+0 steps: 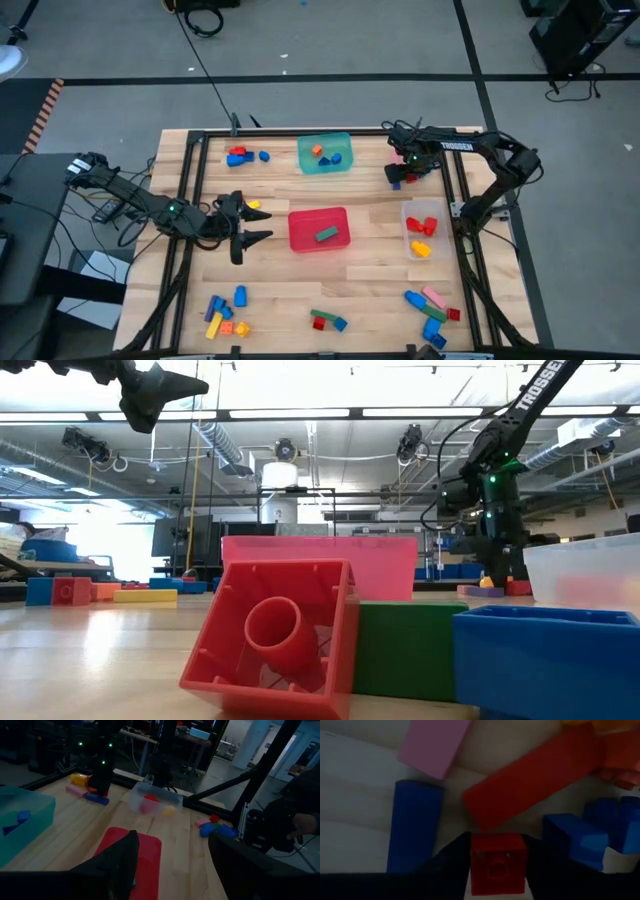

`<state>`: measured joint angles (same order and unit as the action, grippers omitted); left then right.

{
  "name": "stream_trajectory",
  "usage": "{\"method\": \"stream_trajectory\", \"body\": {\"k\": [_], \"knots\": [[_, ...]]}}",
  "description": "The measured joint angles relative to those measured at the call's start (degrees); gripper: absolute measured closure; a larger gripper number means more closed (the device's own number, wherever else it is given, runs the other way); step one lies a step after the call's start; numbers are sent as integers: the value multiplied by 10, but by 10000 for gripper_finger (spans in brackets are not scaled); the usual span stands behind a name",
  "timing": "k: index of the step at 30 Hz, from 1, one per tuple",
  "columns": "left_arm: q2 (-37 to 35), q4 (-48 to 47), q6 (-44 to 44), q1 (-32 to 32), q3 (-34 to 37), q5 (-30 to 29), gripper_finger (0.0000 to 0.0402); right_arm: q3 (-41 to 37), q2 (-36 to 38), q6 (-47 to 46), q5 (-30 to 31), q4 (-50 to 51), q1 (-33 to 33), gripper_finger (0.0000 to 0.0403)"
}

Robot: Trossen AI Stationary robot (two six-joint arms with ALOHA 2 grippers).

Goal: Sort blocks by size
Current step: Put the red 4 stud game piece into the blue bin

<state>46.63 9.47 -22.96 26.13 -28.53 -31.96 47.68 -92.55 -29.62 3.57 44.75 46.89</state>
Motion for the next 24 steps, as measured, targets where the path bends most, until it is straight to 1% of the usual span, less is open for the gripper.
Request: {"method": "stream_trajectory", "body": {"k": [1, 7, 10, 12, 16, 20, 24], "knots": [[0, 0, 0, 0, 0, -2, 154, 0, 0, 4, -3, 1, 1, 248], [0, -1, 1, 0, 0, -5, 154, 1, 6, 13, -24, 17, 1, 248], [0, -1, 1, 0, 0, -6, 154, 26, 24, 20, -39, 48, 1, 248], [0, -1, 18, 0, 0, -6, 154, 49, 38, 32, -42, 84, 0, 248], [0, -1, 90, 0, 0, -7, 154, 112, 72, 38, -32, 139, -9, 248], [0, 0, 91, 0, 0, -7, 154, 193, 93, 29, -29, 144, -33, 248], [0, 0, 90, 0, 0, -7, 154, 296, 75, 42, -11, 141, -78, 248]]}}
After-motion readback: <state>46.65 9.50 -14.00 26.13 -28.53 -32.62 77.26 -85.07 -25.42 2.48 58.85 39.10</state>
